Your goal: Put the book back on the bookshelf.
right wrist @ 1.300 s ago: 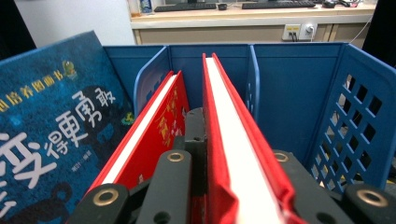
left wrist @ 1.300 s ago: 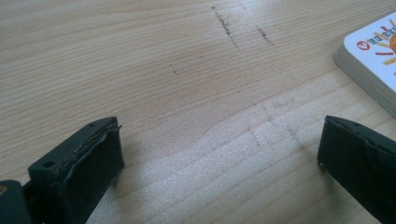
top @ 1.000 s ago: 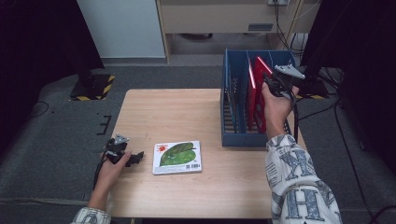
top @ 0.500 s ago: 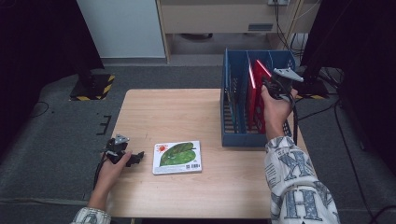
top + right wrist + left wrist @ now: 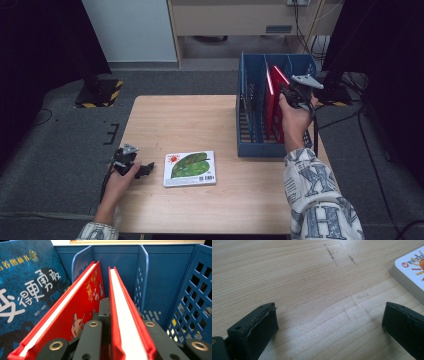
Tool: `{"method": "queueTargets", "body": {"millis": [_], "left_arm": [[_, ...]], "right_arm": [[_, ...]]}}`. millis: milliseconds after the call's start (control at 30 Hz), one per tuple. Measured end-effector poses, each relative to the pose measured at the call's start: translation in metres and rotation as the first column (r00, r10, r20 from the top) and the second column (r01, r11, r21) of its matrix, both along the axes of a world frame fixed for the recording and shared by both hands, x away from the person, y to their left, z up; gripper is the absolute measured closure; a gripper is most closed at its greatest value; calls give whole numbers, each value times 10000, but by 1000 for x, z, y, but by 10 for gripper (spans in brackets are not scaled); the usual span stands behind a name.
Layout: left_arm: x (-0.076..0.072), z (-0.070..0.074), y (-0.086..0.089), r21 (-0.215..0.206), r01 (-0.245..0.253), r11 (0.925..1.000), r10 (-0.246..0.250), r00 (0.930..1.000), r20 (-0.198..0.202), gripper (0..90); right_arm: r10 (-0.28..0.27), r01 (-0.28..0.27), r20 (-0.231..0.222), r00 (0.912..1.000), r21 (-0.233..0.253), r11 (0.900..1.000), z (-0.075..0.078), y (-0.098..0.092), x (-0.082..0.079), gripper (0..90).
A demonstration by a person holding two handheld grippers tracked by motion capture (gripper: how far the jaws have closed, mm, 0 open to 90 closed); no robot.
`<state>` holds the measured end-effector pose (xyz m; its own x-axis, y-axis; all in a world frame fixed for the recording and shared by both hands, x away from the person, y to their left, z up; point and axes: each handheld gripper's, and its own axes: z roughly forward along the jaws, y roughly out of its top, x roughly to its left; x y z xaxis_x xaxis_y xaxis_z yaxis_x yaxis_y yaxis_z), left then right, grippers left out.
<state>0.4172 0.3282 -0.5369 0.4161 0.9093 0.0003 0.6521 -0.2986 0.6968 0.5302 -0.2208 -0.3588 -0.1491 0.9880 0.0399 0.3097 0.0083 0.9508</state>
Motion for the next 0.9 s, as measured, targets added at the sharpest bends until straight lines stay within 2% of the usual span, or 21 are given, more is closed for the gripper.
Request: {"method": "queueTargets", "body": {"millis": [367,900], "left_arm": [[0,0,0,-1,-2,10000,2,10000,-1,0],[0,0,0,0,-4,10000,4,10000,2,0]], "right_arm": [[174,-182,-541,9984,-156,9997,3,-1,-12,778],[395,-413,-888,9953,-187,9990,1,-6,-24,764]]}}
